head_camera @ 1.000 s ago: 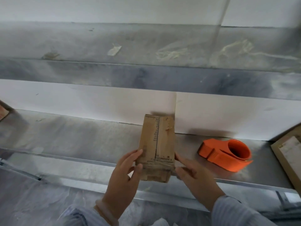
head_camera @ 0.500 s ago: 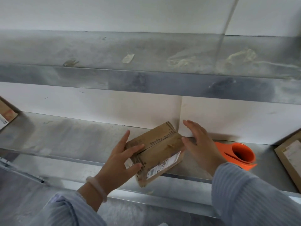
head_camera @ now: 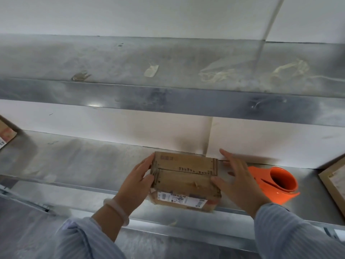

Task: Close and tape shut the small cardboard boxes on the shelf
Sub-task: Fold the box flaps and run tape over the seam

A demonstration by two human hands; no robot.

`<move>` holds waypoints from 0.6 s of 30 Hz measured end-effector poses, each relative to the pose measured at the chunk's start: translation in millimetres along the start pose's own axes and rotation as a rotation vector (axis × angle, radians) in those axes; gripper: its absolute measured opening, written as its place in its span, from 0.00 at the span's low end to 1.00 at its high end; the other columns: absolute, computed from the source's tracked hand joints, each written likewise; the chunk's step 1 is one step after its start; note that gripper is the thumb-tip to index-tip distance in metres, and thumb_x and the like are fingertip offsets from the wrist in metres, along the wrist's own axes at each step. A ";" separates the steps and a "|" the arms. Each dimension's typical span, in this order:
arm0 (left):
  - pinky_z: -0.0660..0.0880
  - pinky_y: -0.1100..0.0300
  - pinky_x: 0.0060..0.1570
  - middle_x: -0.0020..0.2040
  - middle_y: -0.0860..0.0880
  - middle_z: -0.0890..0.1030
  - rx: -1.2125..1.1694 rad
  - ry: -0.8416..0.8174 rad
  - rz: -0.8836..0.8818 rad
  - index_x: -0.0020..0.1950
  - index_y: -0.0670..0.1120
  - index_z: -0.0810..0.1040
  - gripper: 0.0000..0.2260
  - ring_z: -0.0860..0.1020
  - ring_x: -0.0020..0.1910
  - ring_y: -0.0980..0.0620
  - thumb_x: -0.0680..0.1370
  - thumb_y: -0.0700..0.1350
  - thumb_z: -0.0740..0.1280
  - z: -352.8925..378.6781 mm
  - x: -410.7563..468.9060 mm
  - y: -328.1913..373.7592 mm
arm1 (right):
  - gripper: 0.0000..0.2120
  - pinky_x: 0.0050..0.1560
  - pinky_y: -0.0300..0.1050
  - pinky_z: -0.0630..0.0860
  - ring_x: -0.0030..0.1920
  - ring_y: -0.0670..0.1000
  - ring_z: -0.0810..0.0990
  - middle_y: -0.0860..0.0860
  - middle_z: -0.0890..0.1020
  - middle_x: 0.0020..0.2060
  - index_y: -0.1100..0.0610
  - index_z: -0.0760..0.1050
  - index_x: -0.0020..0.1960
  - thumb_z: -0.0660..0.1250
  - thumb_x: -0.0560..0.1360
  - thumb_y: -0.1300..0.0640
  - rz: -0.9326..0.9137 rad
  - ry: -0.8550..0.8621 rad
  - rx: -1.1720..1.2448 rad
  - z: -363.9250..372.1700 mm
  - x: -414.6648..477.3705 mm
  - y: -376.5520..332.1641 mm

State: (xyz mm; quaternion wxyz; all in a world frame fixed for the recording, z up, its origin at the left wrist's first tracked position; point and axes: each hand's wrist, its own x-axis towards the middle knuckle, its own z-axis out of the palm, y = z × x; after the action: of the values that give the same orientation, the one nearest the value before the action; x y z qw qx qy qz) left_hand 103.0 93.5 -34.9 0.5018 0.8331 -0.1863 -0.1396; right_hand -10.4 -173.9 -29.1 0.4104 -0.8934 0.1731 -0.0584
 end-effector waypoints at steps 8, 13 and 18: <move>0.71 0.49 0.66 0.68 0.47 0.67 0.182 0.407 0.071 0.73 0.49 0.67 0.23 0.68 0.66 0.47 0.79 0.47 0.67 25.9 1.9 1.3 | 0.17 0.45 0.35 0.75 0.48 0.43 0.81 0.44 0.83 0.47 0.46 0.78 0.55 0.78 0.70 0.55 0.238 0.039 0.363 2.2 7.8 -8.4; 0.75 0.65 0.52 0.62 0.60 0.67 -0.036 0.181 0.089 0.64 0.64 0.65 0.28 0.71 0.60 0.61 0.68 0.69 0.69 70.1 -46.8 8.6 | 0.18 0.41 0.35 0.74 0.45 0.43 0.79 0.46 0.80 0.46 0.46 0.73 0.49 0.79 0.67 0.56 0.313 0.155 0.494 22.3 -7.9 -22.4; 0.77 0.63 0.58 0.71 0.59 0.61 -0.044 0.143 0.135 0.74 0.58 0.64 0.41 0.67 0.68 0.59 0.66 0.75 0.66 74.4 -53.1 4.2 | 0.22 0.43 0.38 0.81 0.46 0.44 0.82 0.48 0.80 0.48 0.47 0.69 0.52 0.80 0.66 0.51 0.303 0.098 0.475 52.3 -32.9 -31.9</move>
State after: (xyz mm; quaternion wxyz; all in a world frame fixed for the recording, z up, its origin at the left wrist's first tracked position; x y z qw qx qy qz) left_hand 23.7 57.3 -62.8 0.5404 0.8152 -0.2026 -0.0498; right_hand -19.9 -105.6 -38.2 0.6034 -0.7324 0.3056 -0.0784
